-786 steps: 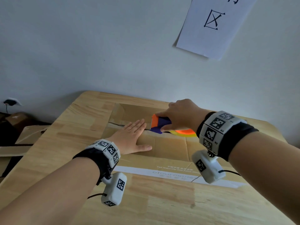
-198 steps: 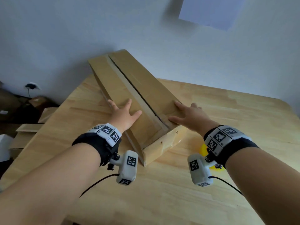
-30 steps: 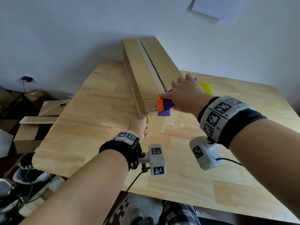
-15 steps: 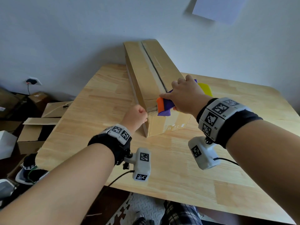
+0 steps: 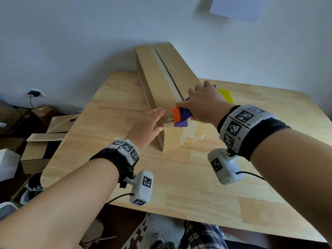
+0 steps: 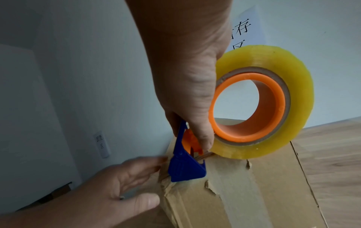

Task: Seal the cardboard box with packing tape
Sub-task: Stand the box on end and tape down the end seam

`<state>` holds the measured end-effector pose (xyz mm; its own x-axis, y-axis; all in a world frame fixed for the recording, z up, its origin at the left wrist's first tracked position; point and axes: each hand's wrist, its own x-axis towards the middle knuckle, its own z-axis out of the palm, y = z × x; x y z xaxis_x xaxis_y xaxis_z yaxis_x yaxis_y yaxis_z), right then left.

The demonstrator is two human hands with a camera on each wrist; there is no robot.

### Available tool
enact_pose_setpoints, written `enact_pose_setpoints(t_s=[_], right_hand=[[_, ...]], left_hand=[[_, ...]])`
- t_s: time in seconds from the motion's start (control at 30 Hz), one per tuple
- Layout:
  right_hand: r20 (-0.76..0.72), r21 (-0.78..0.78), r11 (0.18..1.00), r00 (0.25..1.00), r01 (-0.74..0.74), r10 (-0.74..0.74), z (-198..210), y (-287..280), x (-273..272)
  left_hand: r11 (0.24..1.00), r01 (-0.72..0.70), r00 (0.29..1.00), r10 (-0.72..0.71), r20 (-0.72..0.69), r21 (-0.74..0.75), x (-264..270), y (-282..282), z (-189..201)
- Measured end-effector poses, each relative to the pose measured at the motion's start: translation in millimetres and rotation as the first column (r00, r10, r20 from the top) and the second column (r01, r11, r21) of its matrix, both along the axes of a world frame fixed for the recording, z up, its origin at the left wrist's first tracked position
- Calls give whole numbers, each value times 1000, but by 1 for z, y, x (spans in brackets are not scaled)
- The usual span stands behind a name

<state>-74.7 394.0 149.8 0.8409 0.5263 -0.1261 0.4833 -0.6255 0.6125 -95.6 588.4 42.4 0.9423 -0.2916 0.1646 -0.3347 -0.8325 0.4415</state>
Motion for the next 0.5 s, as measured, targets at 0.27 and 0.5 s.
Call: enact_pose_setpoints(t_s=[0.27, 0.5], right_hand=[[-15, -12, 1000, 1000, -4, 3, 2, 1, 2], [-12, -1, 1000, 1000, -6, 6, 0, 1, 3]], left_hand=[[1000, 20, 978, -17, 209, -11, 13, 0, -20], [991, -55, 948, 14, 318, 121, 14, -14, -28]])
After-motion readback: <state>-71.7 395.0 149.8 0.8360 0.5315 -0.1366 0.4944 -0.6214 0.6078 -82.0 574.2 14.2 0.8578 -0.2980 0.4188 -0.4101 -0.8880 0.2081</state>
